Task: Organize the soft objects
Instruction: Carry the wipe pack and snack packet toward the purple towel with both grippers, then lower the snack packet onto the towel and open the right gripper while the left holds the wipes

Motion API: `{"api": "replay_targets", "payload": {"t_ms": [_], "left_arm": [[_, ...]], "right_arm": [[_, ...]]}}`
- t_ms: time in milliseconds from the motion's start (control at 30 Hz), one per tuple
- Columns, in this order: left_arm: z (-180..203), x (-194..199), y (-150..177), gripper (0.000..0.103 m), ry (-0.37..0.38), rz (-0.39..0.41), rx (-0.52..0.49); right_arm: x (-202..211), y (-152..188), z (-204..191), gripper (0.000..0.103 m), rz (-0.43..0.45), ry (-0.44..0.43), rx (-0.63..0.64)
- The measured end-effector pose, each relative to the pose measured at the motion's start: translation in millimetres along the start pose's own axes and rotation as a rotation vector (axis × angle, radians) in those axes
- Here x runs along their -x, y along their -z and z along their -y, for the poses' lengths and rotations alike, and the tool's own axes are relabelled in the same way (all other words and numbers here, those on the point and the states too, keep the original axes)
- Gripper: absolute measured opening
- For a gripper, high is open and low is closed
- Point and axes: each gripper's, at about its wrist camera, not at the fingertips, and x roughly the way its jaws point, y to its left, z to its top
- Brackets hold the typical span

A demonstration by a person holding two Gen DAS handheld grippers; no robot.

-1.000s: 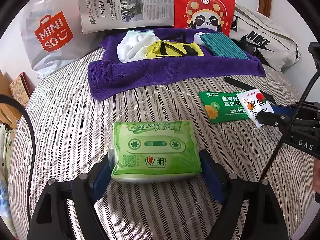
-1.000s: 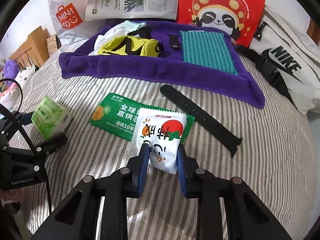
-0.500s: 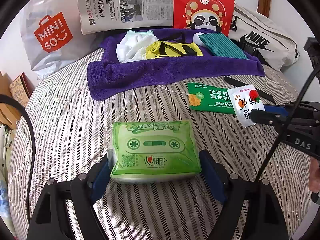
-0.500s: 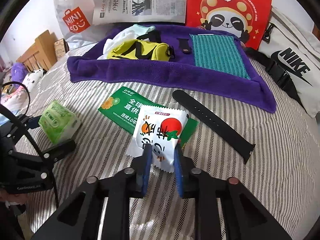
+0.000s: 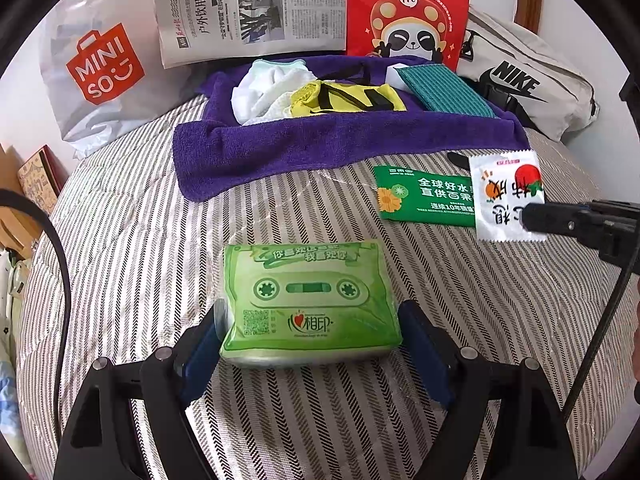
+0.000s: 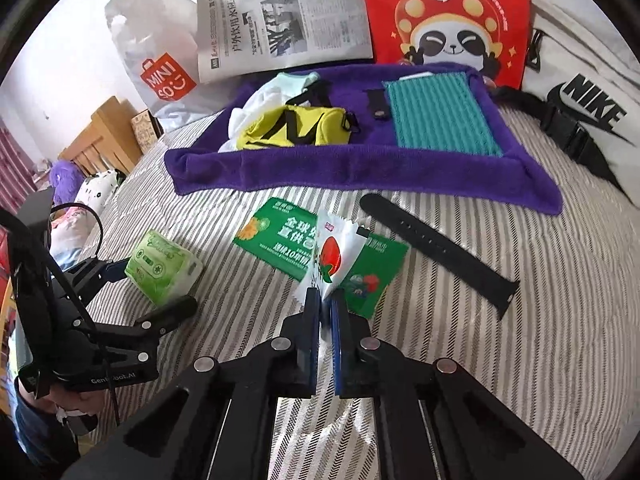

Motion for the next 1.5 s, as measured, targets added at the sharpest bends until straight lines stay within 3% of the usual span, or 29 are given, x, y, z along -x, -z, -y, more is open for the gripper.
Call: {"api": "replay_targets", "payload": {"t_ms": [100,367,800,1067,1500], "left_arm": [[-2,3,0,0.072,0.012,0.009,-0.006],[-18,15,-3,0.072,0.081,0.02,0.055],[-34,34,-34,0.072,0.102,0.05,0.082],[-33,38,-73,0.072,0.117,0.069,0.043],[-55,24,-125,0.072,0.111,0.105,0.093]], "right_arm": [[4,-4,1,0.005,0.003,0.01,0.0],[15,-12,7,0.005,0.022,0.029,-0.001],[27,-38,9,0.005,0.056,0.015,0.014],[20,-80,5,0.005,0.066,0.013,0.05],[-17,-154,12,0.005,0.084,0.038,0.045]]}}
